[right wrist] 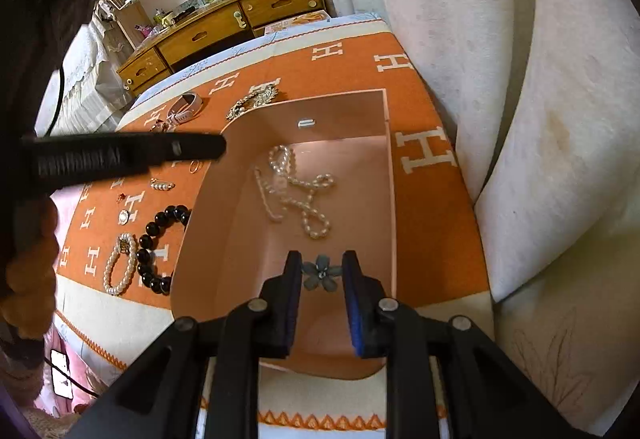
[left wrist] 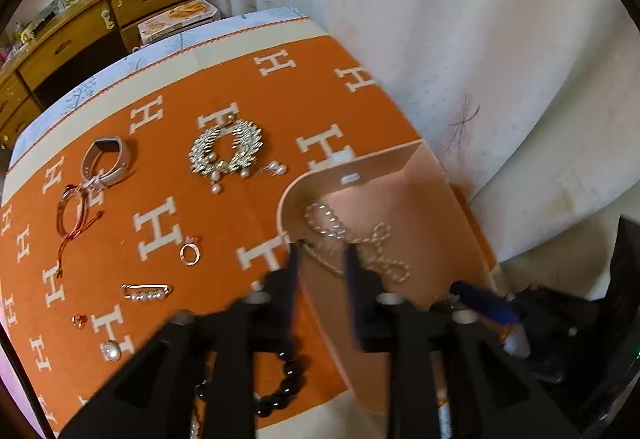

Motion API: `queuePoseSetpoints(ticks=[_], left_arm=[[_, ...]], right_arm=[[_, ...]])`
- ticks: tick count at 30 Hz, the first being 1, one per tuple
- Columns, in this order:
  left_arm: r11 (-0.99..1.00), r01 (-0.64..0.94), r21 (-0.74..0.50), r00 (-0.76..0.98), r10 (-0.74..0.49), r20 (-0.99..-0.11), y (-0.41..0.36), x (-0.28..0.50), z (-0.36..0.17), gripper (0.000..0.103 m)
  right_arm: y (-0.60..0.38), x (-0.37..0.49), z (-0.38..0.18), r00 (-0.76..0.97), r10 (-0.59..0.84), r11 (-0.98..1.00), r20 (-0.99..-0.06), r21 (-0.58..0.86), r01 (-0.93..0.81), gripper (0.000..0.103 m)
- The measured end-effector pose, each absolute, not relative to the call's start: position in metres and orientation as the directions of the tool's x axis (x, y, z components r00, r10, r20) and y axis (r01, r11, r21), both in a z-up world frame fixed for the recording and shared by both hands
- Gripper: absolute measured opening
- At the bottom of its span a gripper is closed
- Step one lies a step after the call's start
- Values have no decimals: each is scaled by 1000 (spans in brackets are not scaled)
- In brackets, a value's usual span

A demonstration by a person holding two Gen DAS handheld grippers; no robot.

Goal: Organize jewelry
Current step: 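Lower both held items into the pink box and open both tools, then grasp the black bead bracelet with the right tool while the left tool approaches the pearl bracelet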

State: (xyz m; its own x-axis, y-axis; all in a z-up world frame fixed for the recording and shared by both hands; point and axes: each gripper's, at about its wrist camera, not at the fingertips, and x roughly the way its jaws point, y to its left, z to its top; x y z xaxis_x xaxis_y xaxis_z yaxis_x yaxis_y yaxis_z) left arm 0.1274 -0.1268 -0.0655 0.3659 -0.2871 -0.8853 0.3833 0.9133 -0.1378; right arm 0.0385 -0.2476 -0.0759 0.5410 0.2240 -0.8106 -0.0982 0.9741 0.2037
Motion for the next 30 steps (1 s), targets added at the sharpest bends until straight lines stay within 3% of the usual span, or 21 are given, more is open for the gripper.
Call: queuePoseSetpoints(ticks=[1,3,9,14,23,30], left_arm=[[914,380,-143,378,-295,-878,-124,125,-64,62],[918,368,-149,423,-309,-852,-115,118,-54,77],[934,341,-105,548,-289,-785,-94,93,-26,79],[935,327,-138,585,-315,-747,-65,69,-19,79],[970,207,-125,642,-231,-731,2,34,-4,79],[989,47,-138,677,-133,-724,66,22,3,79]], right_arm=[[-248,39,-76,543,227,973,-809,209,-96,22],[-250,41,-75,546,240,969,-802,228,-91,22],[-251,40,-70,566,256,962,-784,262,-73,24],[-246,33,-58,601,234,968,-765,240,-71,38],[-231,23,-33,649,238,969,-722,221,-109,38],[-197,36,-14,622,302,952,-722,200,-231,38]])
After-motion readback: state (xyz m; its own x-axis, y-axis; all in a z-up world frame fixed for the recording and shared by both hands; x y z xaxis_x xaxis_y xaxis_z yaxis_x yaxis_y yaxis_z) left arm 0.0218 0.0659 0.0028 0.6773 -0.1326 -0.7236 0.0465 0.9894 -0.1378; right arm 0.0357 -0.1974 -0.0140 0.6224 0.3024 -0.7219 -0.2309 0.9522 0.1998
